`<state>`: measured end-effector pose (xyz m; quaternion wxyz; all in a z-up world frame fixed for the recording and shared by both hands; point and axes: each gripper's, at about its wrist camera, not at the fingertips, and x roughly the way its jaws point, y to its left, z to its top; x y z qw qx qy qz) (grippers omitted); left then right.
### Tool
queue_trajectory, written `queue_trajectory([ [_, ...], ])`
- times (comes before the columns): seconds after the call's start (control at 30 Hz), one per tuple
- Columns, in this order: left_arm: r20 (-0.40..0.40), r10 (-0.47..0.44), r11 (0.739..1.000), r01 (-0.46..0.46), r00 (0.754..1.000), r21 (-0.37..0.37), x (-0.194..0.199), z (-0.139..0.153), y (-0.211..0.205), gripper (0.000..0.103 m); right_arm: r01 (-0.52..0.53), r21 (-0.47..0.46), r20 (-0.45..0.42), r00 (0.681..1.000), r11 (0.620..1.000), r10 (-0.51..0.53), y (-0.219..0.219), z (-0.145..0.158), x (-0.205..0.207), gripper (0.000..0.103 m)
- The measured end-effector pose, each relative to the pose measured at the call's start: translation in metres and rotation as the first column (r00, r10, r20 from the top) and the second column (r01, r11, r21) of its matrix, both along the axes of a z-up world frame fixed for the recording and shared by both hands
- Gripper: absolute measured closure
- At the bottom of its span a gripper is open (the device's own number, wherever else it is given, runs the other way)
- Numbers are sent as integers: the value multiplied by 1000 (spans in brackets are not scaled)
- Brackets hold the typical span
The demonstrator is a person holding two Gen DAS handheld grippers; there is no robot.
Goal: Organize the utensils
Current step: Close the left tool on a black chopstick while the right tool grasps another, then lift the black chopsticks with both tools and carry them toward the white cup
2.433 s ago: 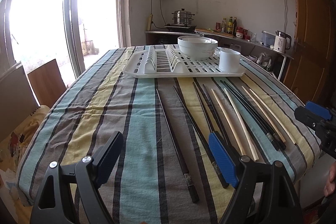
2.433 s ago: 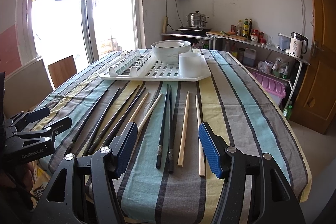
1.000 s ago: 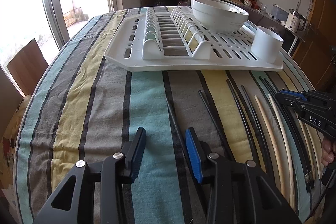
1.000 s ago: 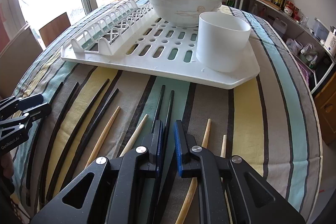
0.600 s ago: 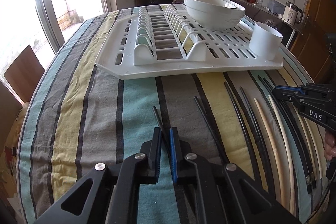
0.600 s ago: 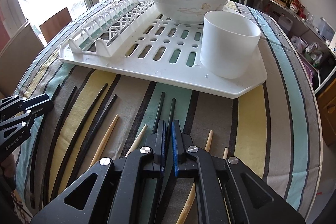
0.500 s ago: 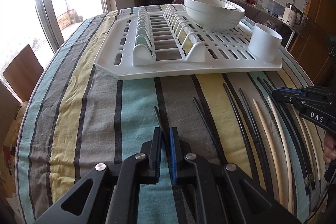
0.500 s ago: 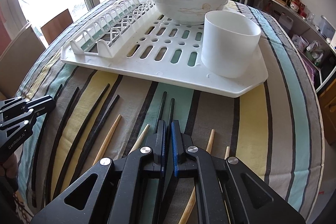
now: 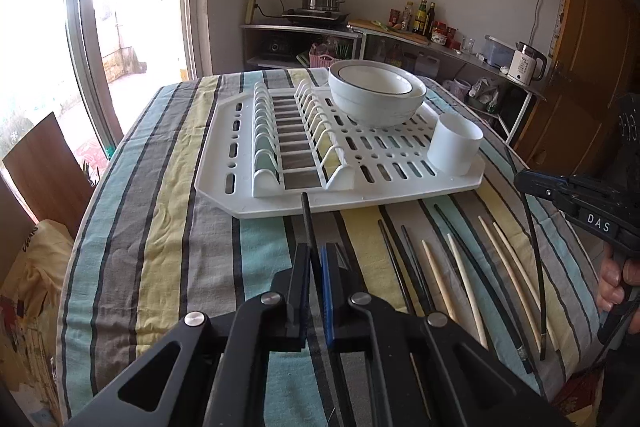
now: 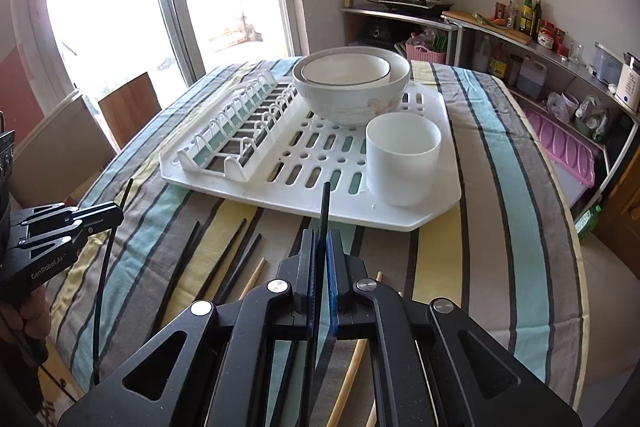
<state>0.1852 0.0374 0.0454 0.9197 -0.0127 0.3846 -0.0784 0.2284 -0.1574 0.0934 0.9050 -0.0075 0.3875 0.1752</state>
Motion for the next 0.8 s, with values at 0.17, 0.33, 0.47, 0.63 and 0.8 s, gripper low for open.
queue_trajectory([
  [0.17, 89, -8, 1000, 8, 996, -7, -18, 39, 3, 98, 17, 39, 93, 995, 999, -20, -11, 32, -20, 98],
  [0.33, 152, -5, 1000, 7, 988, -12, -35, 65, 4, 99, 28, 63, 170, 985, 998, -39, -18, 54, -39, 99],
  [0.47, 177, -7, 1000, 10, 984, -15, -43, 76, 5, 99, 36, 76, 210, 976, 996, -51, -22, 63, -50, 99],
  [0.63, 195, -17, 1000, 20, 981, -14, -48, 84, 3, 99, 39, 86, 231, 971, 996, -58, -26, 70, -57, 99],
  [0.8, 222, -26, 999, 32, 975, -23, -46, 97, -1, 99, 45, 93, 253, 965, 995, -68, -30, 78, -59, 99],
])
